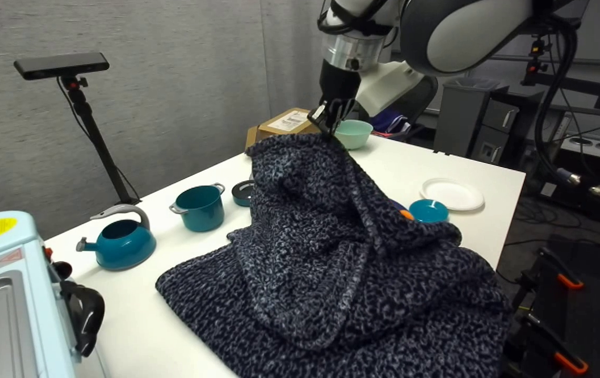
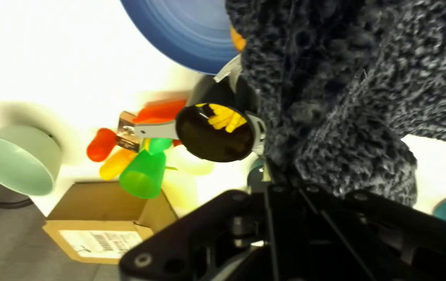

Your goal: Unfold the blanket

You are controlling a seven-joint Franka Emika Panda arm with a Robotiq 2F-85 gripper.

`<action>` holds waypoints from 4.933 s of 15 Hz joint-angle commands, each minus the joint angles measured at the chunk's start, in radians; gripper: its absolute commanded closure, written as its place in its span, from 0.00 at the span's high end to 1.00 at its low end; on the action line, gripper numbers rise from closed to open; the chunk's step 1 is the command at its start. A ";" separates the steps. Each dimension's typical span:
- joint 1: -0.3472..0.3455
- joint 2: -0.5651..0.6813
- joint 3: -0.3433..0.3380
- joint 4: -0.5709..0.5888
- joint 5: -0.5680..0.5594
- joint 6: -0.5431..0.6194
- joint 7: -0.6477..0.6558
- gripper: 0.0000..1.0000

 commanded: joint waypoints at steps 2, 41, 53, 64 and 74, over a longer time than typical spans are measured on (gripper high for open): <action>-0.102 -0.113 -0.033 -0.069 0.059 0.005 -0.022 0.01; -0.168 -0.126 -0.002 -0.211 0.796 0.072 -0.404 1.00; -0.021 0.044 0.141 -0.185 0.727 -0.013 -0.497 1.00; 0.100 0.153 0.188 -0.188 0.348 0.110 -0.553 1.00; 0.124 0.240 0.124 -0.159 0.079 0.237 -0.470 0.62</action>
